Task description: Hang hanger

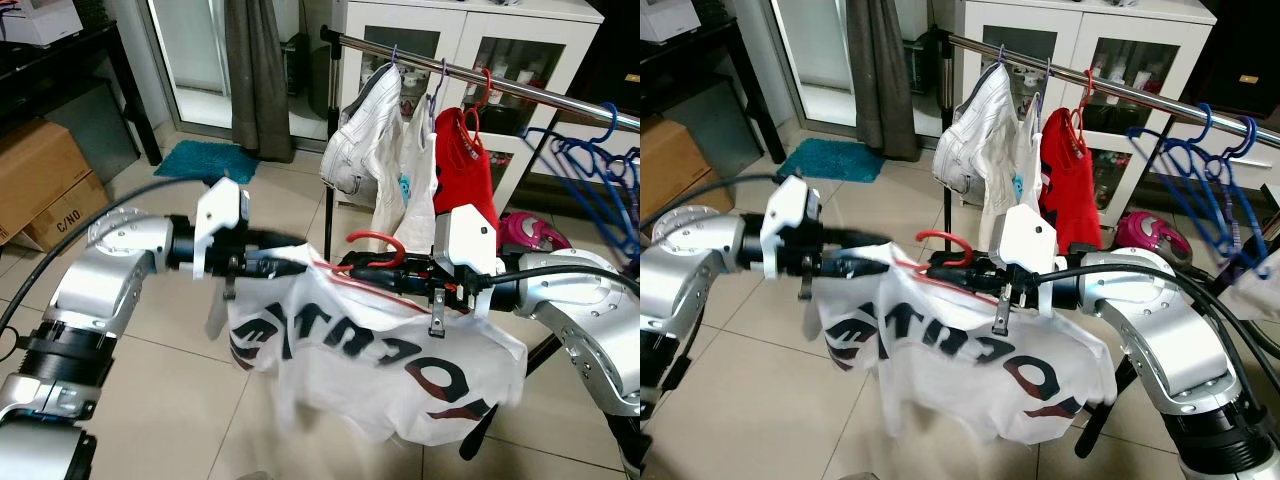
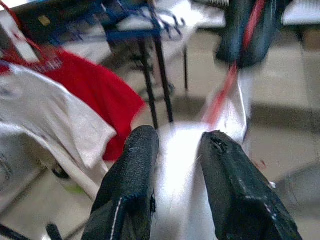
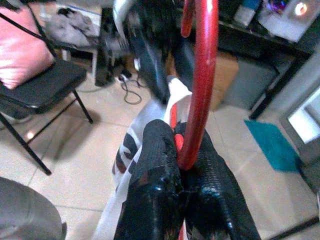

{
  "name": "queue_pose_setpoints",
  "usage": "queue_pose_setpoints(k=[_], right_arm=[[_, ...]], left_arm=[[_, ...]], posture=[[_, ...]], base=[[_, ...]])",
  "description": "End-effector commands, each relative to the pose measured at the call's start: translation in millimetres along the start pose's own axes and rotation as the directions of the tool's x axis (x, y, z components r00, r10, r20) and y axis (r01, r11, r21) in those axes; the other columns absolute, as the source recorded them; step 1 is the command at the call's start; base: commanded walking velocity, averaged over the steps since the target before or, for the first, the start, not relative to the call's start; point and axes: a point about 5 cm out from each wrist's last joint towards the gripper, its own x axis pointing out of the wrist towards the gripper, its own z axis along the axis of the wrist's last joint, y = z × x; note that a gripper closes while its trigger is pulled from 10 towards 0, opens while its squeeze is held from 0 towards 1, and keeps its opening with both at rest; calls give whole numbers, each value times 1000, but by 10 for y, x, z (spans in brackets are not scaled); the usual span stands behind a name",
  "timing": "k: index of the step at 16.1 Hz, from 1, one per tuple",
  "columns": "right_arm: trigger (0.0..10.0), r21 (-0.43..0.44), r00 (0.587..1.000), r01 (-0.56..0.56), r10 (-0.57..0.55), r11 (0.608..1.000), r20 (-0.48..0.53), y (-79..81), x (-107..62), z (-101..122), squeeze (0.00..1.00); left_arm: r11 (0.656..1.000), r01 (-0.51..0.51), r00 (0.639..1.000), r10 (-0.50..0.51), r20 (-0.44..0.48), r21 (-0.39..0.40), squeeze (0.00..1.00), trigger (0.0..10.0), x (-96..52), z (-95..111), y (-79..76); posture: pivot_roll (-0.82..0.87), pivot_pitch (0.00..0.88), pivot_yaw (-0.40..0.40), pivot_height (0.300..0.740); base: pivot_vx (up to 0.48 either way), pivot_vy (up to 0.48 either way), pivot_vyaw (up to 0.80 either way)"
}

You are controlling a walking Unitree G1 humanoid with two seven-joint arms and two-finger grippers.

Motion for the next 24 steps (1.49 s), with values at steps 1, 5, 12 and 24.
queue_pose_setpoints(k=[1,5,12,24], right_arm=[[0,-2,1000,-11,11,1000,-17,27,16,-29,0],[0,-17,999,32,-33,999,-43,-7,12,-66,0],[0,51,892,452,-451,891,-21,-220,91,-104,0],[0,302,737,564,-633,769,237,53,283,30,0]], left_arm=[[998,-9,999,7,31,63,0,10000,-21,183,35],[992,-8,1000,11,-23,126,0,10000,-9,150,9],[817,-565,809,576,120,-114,1000,10000,324,359,202],[828,-551,822,560,103,-105,1000,10000,1005,15,-252]], posture=[[41,0,33,740],[39,0,35,740],[35,0,29,740],[0,0,33,740]], base=[[0,0,0],[0,0,0],[0,0,0],[0,0,0]])
